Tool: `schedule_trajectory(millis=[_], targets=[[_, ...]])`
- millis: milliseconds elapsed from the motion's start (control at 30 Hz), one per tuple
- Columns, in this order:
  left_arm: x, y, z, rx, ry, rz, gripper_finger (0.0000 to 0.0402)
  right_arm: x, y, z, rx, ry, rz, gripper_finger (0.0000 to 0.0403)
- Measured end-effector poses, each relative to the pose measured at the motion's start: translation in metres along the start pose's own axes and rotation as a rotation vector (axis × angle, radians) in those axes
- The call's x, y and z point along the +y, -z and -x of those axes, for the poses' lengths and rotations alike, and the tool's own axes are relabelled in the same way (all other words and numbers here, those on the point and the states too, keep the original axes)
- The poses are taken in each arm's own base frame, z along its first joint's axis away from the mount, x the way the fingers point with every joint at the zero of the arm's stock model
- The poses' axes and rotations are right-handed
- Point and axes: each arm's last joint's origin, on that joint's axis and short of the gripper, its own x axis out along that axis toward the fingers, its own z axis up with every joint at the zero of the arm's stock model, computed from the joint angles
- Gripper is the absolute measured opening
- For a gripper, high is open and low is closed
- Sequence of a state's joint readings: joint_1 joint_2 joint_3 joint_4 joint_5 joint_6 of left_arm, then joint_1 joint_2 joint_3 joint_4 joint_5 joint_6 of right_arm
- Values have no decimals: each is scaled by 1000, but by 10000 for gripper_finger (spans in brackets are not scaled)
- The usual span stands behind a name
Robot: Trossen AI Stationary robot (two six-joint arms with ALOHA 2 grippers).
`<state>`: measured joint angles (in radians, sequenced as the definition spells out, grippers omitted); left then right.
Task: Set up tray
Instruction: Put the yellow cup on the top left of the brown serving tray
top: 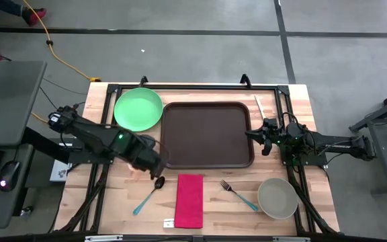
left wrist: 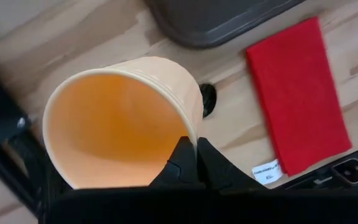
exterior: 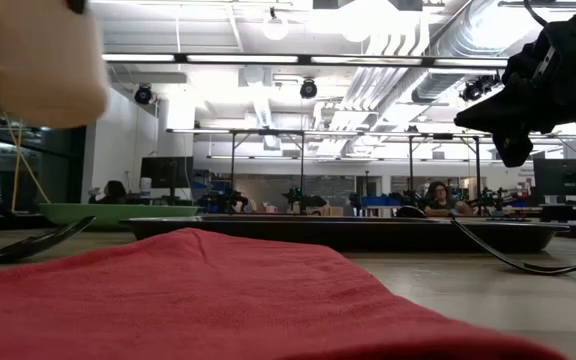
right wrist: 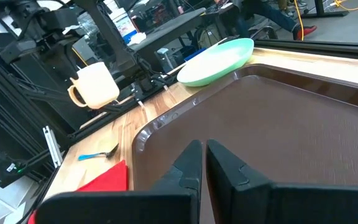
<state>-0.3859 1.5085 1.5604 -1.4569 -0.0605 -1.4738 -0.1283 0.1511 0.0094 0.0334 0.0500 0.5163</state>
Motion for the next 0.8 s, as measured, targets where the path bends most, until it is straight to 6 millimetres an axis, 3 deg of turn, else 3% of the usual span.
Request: schedule_trajectory(millis=[467, 800], targets=[[-6, -61, -19, 9, -1, -162, 11, 0, 0, 0, 0, 3, 0, 0], [-17, -99, -16, -24, -34, -300, 11, -1, 1, -1, 14, 21, 0, 0]])
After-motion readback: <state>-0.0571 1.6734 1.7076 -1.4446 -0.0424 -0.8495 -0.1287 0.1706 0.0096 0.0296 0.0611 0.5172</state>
